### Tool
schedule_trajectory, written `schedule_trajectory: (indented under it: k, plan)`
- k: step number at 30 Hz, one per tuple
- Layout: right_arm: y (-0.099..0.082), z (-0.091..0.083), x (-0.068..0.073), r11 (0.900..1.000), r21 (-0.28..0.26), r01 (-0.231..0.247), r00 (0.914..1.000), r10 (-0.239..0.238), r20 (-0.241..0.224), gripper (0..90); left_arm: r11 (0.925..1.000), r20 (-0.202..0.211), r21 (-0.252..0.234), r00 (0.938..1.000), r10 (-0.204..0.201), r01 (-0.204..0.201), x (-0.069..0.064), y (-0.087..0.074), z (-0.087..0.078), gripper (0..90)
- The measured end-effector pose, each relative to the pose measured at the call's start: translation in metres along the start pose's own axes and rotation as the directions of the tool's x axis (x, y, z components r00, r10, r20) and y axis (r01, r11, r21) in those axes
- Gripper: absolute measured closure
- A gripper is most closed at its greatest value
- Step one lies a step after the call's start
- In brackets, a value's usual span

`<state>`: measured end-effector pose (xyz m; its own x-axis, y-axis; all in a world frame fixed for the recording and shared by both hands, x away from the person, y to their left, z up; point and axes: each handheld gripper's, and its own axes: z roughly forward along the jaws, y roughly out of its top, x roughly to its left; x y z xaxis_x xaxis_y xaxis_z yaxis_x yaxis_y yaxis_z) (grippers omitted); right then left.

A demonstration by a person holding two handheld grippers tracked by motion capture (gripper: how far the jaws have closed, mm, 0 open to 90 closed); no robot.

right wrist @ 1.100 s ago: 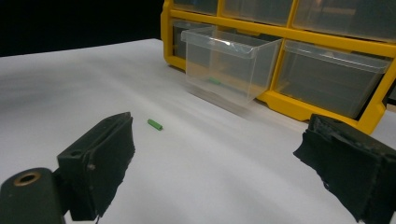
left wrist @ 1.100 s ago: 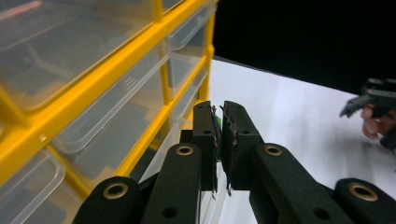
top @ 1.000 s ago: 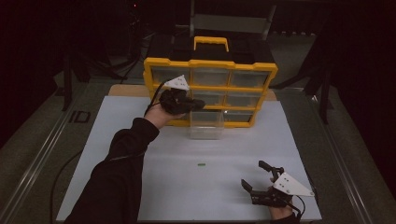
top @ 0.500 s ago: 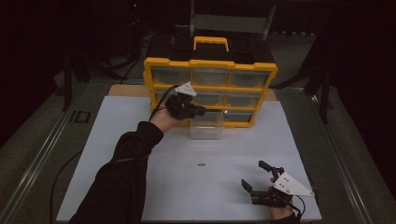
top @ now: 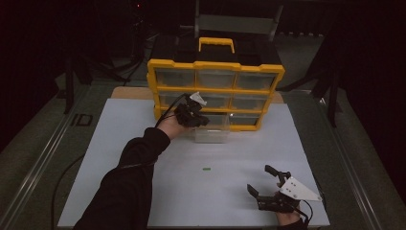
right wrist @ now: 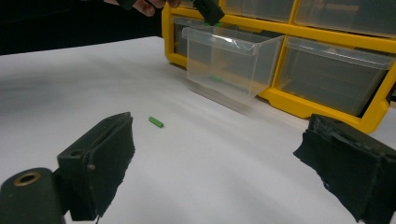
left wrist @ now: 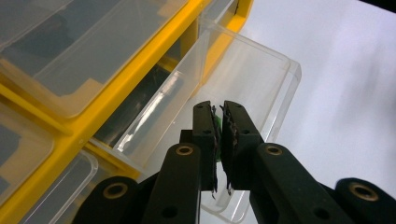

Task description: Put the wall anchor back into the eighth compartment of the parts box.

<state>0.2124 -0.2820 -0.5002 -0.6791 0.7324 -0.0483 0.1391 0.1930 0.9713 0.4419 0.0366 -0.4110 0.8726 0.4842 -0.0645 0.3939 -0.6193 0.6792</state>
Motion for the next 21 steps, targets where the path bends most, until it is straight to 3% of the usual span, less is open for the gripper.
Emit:
schedule_trajectory:
  k: [5,8,13,20,21]
  plan:
    - [0.000,0.000,0.000,1.0000,0.000,-0.001,1.0000,0.001,0.000,8.8,0.9996,-0.012,-0.028,0.9999,-0.008,0.008,0.001,0.000,-0.001,84.3]
    - [0.000,0.000,0.000,1.0000,0.001,-0.001,1.0000,0.001,-0.002,8.9,0.9977,0.000,-0.068,1.0000,0.005,-0.005,-0.001,0.002,-0.004,84.3]
    - [0.000,0.000,0.000,1.0000,0.002,0.000,1.0000,0.000,-0.001,8.9,0.9967,0.010,-0.081,0.9999,-0.011,0.011,-0.001,0.005,-0.006,83.6]
    - [0.000,0.000,-0.001,1.0000,0.002,-0.001,1.0000,0.001,-0.002,8.9,0.9963,0.038,-0.080,0.9989,-0.028,0.031,-0.004,0.005,-0.009,32.0]
    - [0.000,0.000,0.000,1.0000,0.002,-0.002,1.0000,0.002,-0.002,8.9,0.9967,0.060,-0.076,0.9979,-0.024,0.028,-0.003,0.005,-0.010,27.2]
